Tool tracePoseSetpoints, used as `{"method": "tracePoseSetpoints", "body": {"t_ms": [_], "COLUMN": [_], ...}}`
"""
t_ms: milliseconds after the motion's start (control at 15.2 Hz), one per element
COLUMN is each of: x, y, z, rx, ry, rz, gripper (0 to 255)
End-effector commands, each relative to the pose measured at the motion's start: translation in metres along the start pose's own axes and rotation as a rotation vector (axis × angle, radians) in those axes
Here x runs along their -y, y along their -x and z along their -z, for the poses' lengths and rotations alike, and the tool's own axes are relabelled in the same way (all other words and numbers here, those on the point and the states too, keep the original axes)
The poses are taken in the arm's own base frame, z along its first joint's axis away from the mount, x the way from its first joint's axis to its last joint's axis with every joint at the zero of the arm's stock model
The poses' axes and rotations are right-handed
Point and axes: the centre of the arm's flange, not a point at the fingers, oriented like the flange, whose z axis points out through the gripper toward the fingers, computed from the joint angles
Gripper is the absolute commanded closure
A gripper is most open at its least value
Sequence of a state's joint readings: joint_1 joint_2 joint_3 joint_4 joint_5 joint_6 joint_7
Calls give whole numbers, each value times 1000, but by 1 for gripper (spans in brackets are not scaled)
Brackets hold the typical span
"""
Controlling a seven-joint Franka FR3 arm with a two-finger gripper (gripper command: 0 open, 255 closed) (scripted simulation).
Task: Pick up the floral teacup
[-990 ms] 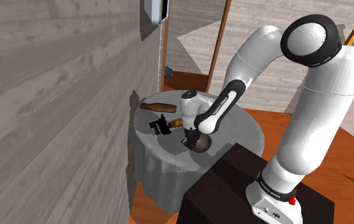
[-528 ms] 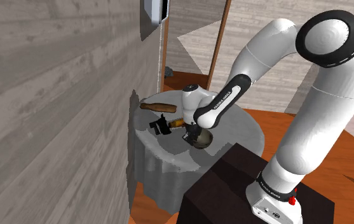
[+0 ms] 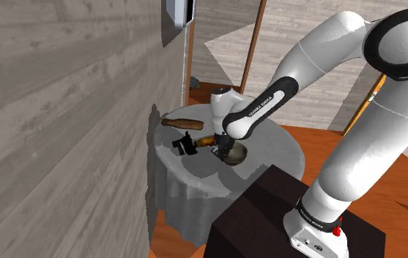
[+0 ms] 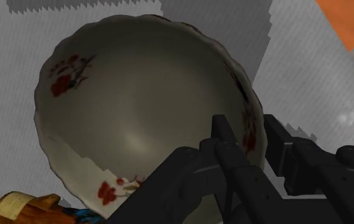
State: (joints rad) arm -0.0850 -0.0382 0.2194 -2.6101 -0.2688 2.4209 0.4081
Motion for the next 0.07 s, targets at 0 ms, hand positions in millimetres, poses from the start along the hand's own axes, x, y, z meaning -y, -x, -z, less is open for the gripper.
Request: {"method": "tracePoseSetpoints", "body": {"t_ms": [0], "x": [-1], "y": [1], "z": [2], "rx": [0], "ry": [0], "rz": [0], "gripper": [255]}}
